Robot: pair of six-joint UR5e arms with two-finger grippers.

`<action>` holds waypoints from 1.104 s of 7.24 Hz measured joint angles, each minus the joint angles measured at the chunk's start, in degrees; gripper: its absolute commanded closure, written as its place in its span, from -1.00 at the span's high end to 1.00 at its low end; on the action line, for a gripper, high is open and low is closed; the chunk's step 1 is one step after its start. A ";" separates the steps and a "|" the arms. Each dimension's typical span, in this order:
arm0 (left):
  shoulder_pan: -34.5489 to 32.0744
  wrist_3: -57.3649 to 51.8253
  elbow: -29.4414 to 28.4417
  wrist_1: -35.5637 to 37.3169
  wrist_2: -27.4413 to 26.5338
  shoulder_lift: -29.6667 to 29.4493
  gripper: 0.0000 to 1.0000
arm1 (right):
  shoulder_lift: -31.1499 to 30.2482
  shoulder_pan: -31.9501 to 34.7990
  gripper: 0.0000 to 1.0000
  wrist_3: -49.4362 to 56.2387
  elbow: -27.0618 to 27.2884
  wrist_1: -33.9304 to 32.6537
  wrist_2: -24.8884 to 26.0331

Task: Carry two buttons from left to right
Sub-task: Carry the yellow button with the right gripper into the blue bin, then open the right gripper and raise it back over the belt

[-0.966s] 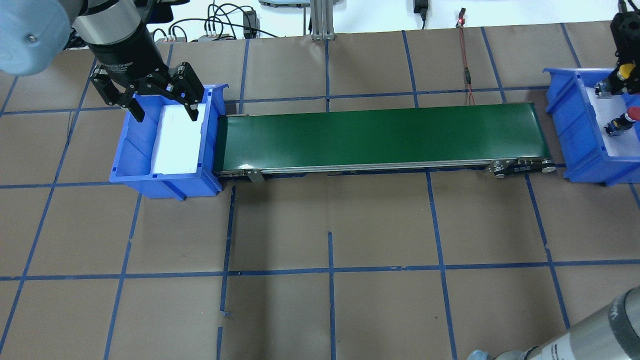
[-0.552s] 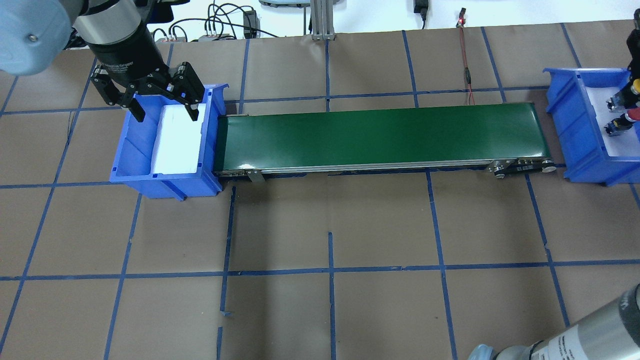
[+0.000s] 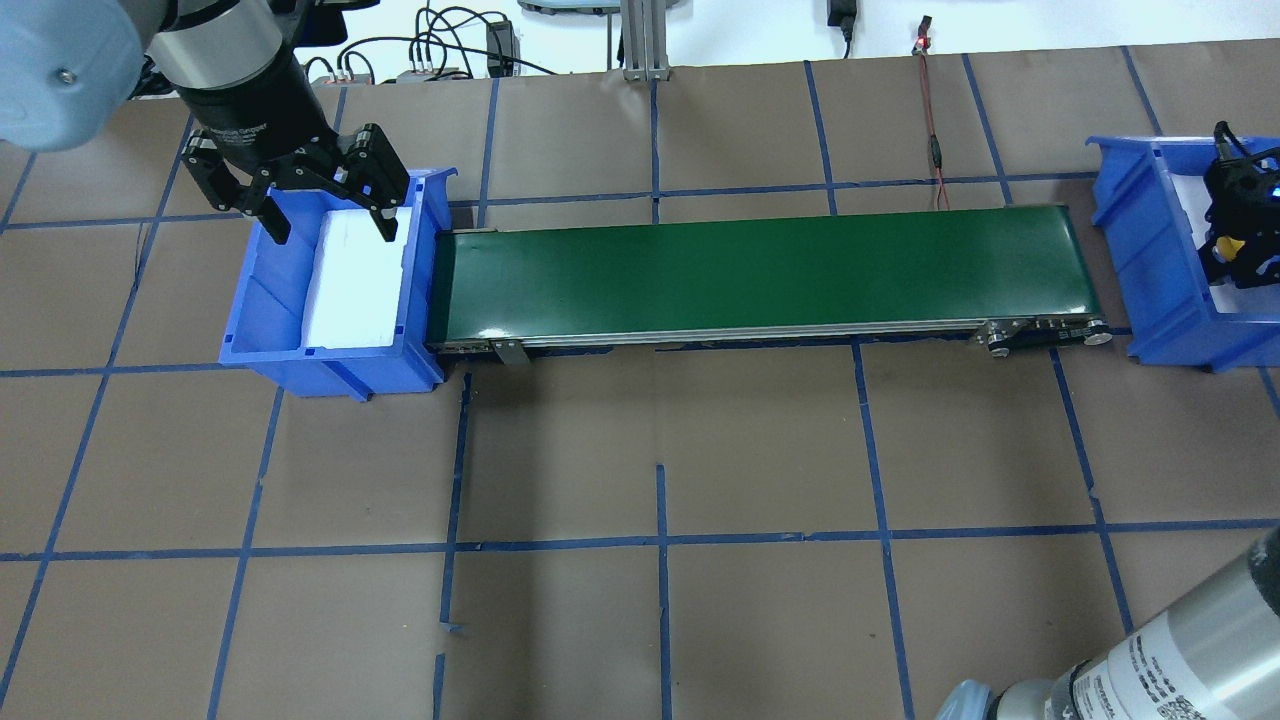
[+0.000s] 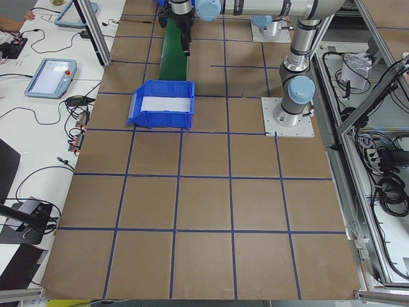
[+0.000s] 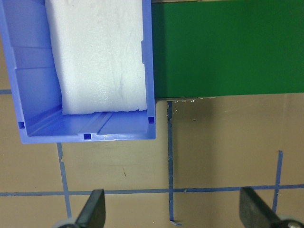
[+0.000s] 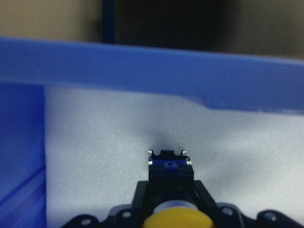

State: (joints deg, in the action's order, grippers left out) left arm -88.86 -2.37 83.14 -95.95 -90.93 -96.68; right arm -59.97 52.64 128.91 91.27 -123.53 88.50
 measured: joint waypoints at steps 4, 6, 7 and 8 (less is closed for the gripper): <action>0.00 -0.02 0.00 -0.02 -0.03 0.03 1.00 | -4.47 0.25 0.99 -1.65 -0.71 4.91 -0.42; 0.00 -0.06 0.00 -0.01 -0.03 0.02 1.00 | -7.92 1.21 0.99 -5.96 -3.43 12.06 -1.38; 0.00 -0.05 0.00 0.03 -0.03 0.03 1.00 | -9.74 2.55 0.99 -9.49 -6.28 17.34 -1.82; 0.01 -0.24 0.00 0.03 -0.03 0.06 1.00 | -11.04 4.55 0.99 -14.68 -9.25 22.65 -2.03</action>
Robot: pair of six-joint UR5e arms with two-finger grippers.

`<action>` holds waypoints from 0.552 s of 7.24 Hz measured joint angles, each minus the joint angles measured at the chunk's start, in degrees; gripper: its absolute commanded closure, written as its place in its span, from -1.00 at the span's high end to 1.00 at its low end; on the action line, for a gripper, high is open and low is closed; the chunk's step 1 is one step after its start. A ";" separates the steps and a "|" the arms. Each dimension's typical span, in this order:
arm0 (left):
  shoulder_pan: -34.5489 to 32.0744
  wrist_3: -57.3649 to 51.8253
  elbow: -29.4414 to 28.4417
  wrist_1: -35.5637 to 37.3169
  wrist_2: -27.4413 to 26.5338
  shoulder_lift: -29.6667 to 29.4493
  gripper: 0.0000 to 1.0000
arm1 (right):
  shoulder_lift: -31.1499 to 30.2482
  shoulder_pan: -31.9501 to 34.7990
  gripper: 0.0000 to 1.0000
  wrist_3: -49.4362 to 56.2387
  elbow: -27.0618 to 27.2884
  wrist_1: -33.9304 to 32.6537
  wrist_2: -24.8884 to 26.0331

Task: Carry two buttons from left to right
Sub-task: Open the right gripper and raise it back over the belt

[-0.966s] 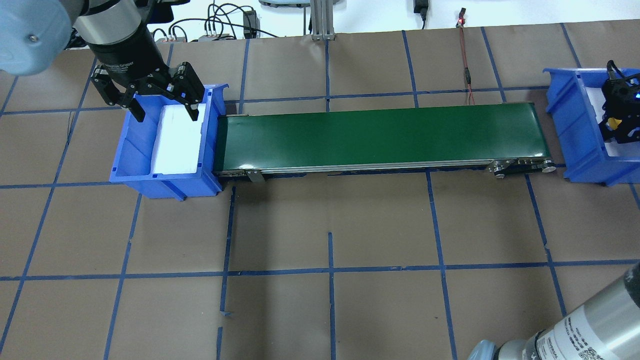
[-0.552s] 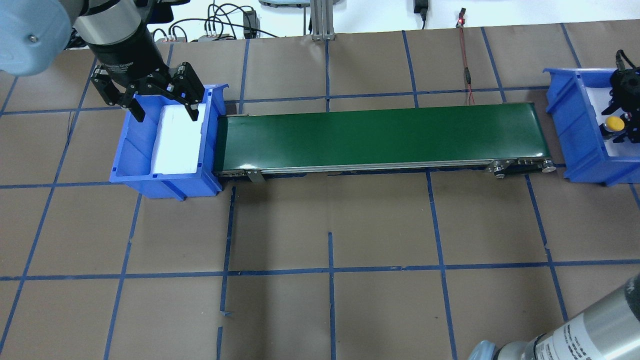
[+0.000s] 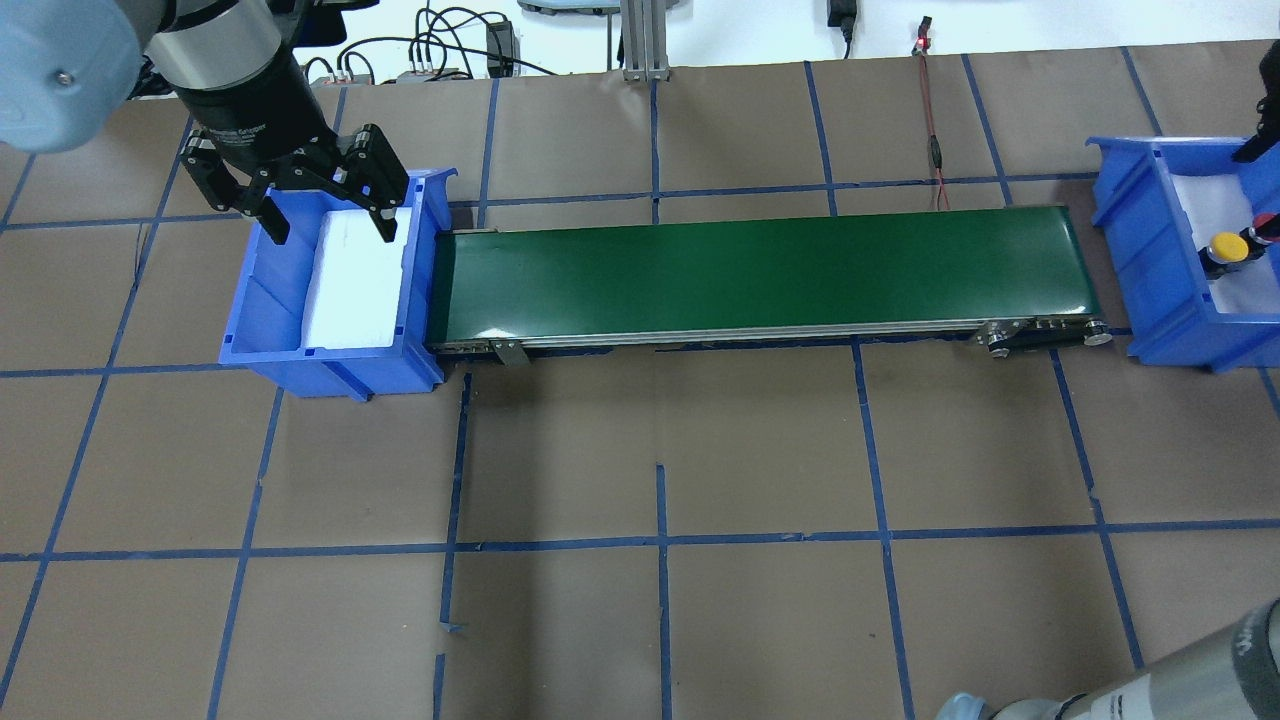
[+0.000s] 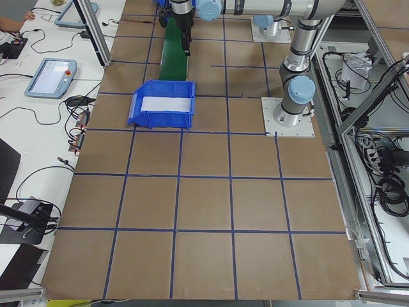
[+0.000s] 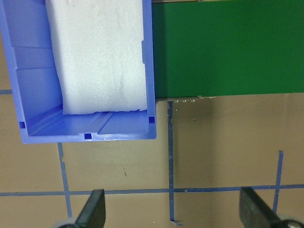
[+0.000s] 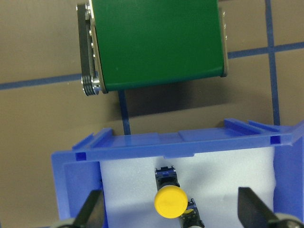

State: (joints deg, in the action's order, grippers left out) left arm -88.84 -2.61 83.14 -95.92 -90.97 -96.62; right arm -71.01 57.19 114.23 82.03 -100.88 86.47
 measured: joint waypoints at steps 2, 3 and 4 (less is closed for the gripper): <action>0.18 -0.42 0.45 0.03 0.06 0.30 1.00 | -2.59 6.24 0.98 -13.48 -3.69 6.76 -0.52; 0.34 -0.43 1.32 0.73 0.06 0.75 1.00 | -4.02 9.85 0.98 -21.16 -4.21 8.76 -0.63; 0.44 -0.41 2.23 1.89 0.03 1.17 1.00 | -5.39 13.78 0.98 -30.57 -4.31 10.06 -0.63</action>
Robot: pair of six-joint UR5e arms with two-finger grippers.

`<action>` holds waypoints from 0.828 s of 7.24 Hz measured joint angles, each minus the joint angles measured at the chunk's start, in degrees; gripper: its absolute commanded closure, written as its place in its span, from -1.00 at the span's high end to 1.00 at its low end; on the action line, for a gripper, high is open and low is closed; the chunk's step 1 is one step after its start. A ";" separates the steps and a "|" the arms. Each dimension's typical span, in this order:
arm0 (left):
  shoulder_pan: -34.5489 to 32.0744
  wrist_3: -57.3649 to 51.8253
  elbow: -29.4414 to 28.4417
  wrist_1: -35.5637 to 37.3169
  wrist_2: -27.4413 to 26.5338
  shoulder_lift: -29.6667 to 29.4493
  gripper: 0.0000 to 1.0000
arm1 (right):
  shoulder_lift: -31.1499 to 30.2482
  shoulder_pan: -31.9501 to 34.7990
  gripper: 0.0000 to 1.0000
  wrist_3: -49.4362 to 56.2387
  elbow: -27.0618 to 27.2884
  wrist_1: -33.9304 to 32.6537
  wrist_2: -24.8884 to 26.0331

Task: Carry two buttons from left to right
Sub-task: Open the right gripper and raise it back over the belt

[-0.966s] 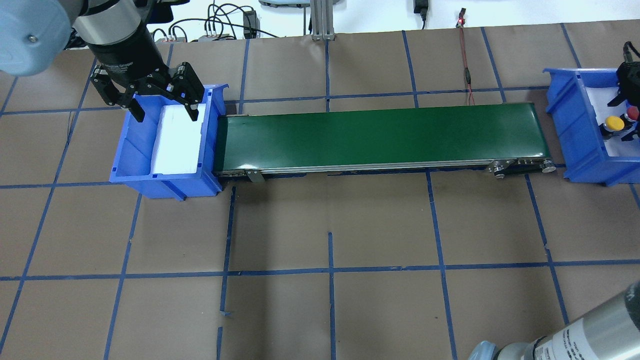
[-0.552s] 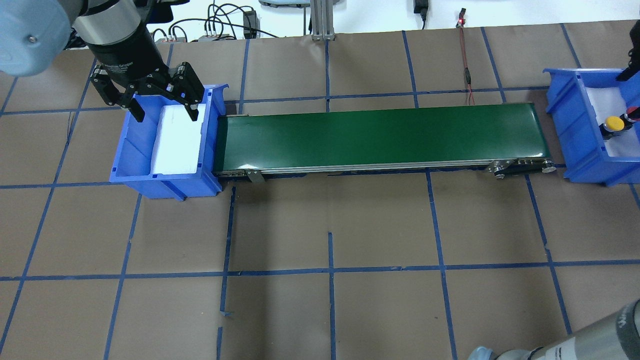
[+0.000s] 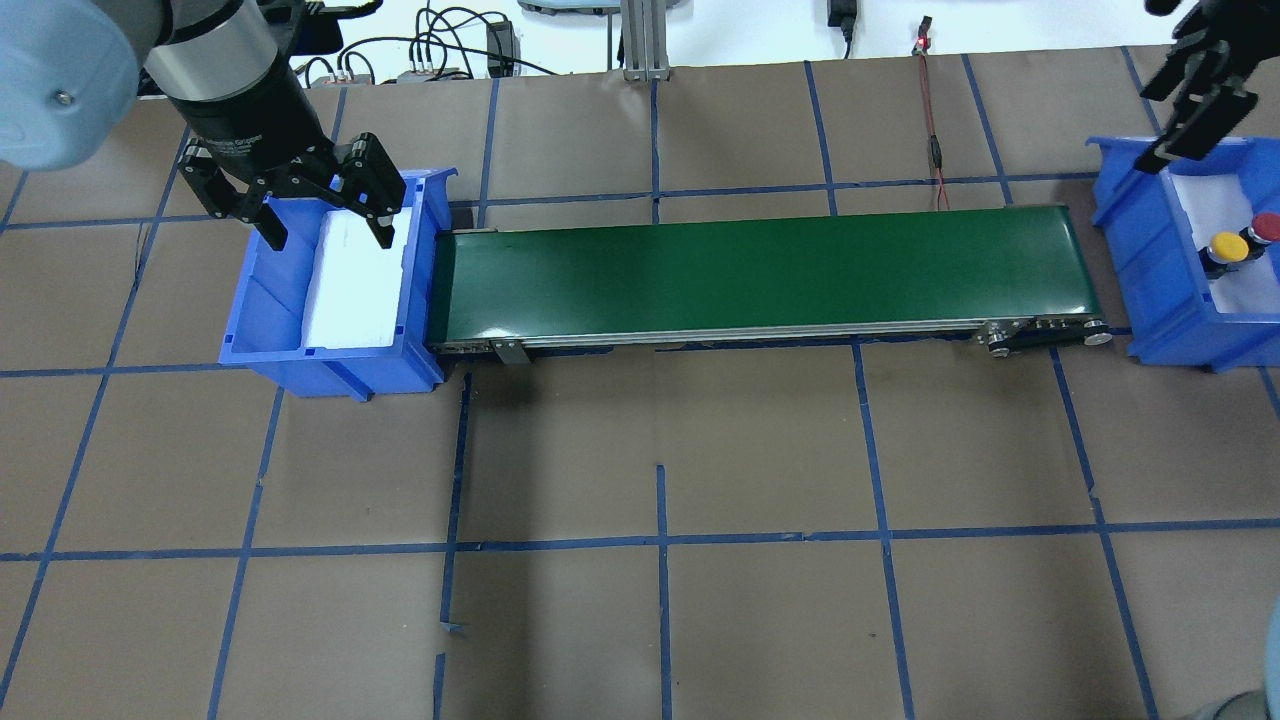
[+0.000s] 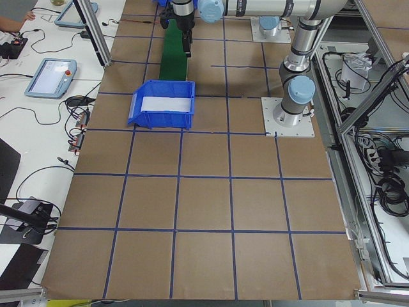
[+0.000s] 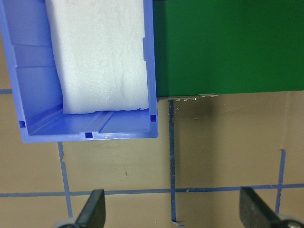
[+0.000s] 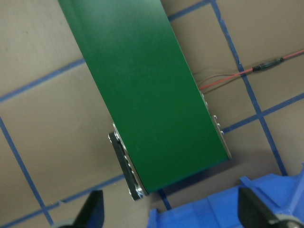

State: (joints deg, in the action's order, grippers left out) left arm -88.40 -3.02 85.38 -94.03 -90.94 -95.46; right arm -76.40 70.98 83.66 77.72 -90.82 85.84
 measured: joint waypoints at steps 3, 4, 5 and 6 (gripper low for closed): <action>0.70 0.23 0.80 0.85 -0.09 0.85 1.00 | -2.64 10.94 0.99 -26.90 0.43 0.31 1.08; 0.88 0.32 0.79 0.88 -0.20 1.07 1.00 | -3.03 13.76 0.98 -36.22 0.69 0.13 2.60; 0.94 0.42 0.71 0.94 -0.22 1.23 1.00 | -3.24 16.40 0.98 -45.17 1.38 0.02 4.06; 1.02 0.53 0.69 0.97 -0.17 1.28 1.00 | -3.41 18.44 0.98 -54.35 2.48 -0.15 4.71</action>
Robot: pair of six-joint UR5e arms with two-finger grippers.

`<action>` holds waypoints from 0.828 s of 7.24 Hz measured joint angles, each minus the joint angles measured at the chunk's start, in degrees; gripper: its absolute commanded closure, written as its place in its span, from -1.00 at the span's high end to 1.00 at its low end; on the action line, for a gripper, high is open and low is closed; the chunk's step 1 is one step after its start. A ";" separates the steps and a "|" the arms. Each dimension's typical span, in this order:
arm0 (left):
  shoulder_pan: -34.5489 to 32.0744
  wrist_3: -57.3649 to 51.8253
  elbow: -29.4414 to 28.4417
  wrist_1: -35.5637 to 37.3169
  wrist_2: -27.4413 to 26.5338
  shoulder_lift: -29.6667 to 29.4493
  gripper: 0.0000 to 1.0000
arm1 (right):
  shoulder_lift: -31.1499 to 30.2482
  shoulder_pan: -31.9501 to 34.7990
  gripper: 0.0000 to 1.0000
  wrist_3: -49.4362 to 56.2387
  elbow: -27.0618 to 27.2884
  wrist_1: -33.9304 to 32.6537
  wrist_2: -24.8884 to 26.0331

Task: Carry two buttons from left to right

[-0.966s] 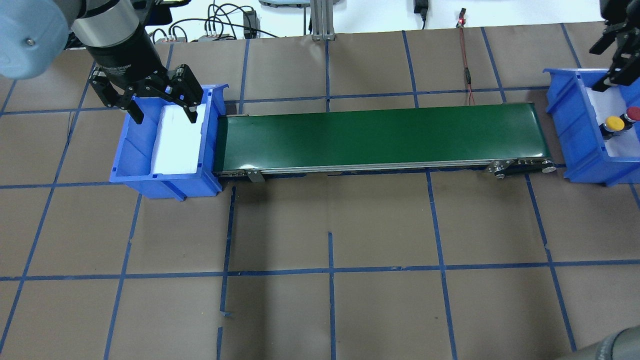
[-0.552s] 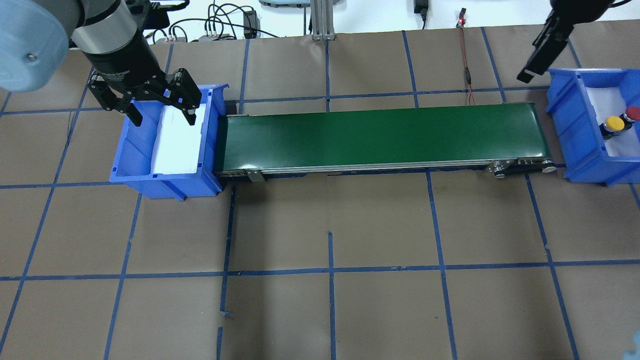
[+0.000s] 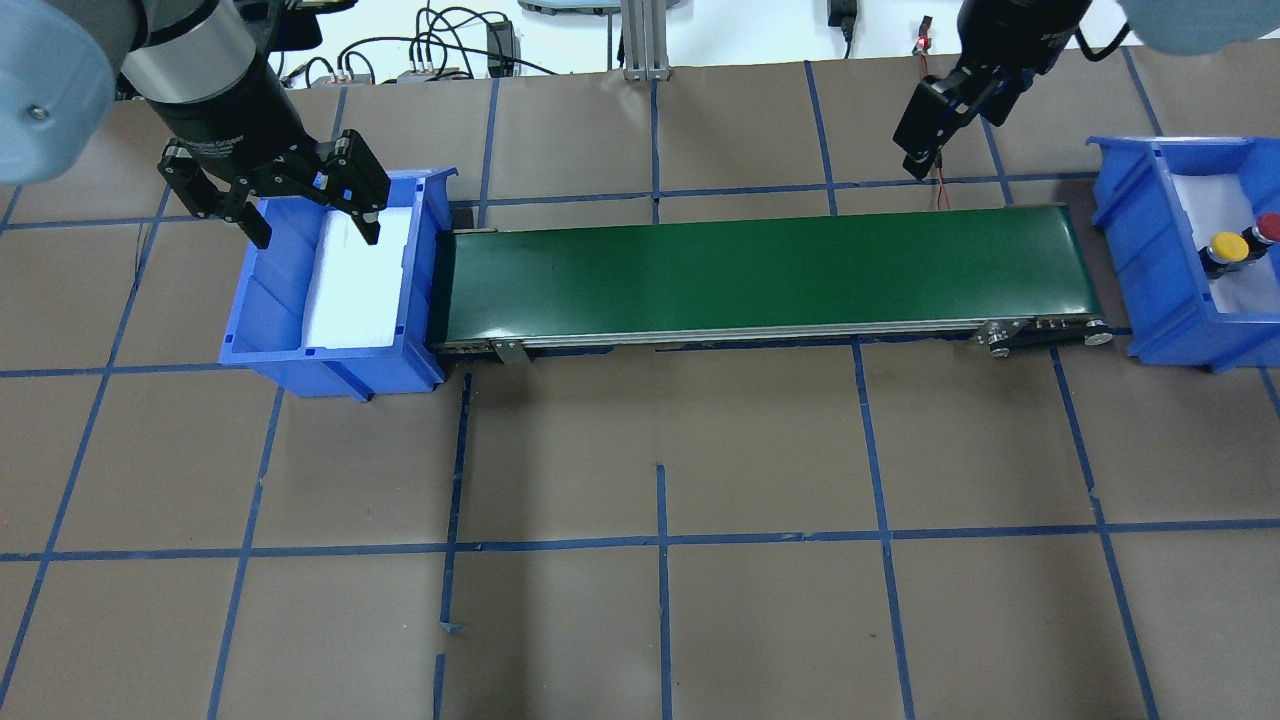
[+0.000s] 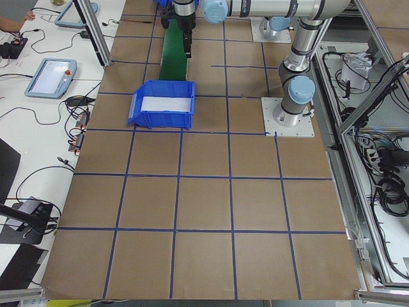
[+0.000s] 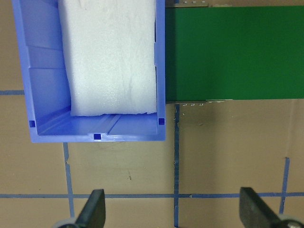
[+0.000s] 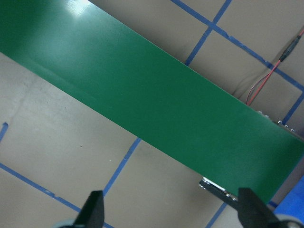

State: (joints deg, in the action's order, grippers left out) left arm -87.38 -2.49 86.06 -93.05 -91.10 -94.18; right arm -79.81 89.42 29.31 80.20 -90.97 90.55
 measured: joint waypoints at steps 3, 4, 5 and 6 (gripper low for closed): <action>0.02 0.03 0.03 -0.37 -0.10 0.19 1.00 | -4.10 1.81 1.00 -21.16 4.52 -0.05 0.11; 0.01 0.03 0.04 -0.43 -0.12 0.21 1.00 | -6.24 1.84 1.00 -24.06 5.87 -0.25 -0.04; -0.02 0.03 0.06 -0.39 -0.12 0.22 1.00 | -7.34 1.83 1.00 -26.00 6.08 -0.20 -0.25; -0.04 0.05 0.06 -0.31 -0.12 0.22 1.00 | -7.82 1.80 1.00 -28.12 5.97 0.21 -0.33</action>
State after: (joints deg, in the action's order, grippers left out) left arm -87.42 -2.44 86.13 -93.36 -91.23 -93.96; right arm -87.63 91.22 1.19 86.17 -90.76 90.22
